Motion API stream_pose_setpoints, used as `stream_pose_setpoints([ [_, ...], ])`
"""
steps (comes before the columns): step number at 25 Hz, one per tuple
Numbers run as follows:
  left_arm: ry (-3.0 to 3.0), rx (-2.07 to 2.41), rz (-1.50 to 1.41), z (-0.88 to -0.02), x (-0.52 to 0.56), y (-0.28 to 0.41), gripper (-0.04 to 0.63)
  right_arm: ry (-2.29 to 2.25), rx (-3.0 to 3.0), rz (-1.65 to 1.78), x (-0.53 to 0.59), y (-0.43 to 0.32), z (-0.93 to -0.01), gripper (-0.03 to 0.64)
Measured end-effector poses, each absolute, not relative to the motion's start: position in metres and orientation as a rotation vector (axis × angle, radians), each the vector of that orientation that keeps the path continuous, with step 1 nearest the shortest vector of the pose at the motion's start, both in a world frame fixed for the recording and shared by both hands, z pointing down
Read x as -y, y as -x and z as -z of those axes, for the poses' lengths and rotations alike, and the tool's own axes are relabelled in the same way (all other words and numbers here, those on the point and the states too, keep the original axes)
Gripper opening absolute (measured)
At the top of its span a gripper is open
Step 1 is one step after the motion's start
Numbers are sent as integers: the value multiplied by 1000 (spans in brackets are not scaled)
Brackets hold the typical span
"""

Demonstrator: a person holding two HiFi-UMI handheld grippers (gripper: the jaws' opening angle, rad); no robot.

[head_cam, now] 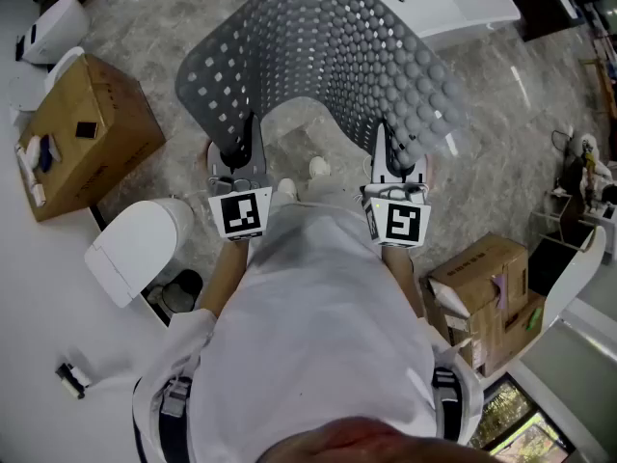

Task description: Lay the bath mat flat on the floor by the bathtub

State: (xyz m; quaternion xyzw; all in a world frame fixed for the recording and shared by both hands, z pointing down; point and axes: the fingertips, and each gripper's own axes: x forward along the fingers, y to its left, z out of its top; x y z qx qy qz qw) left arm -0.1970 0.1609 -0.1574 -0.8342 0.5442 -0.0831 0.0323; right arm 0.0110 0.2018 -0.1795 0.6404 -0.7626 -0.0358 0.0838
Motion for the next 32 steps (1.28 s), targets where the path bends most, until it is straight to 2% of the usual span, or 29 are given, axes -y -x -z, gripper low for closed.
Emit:
stream_pose_setpoints([
  [11,2517,-1667,205,166,-156,197,18,-1885,2292,184,-196,-1,185,20],
  [20,2559,-1655,239,151,-144,181,18,-1916,2242,179,-189,-38,176,23],
  [32,2556,-1645,455,121,-97,137,18,-1815,2268,3,-125,-84,128,23],
])
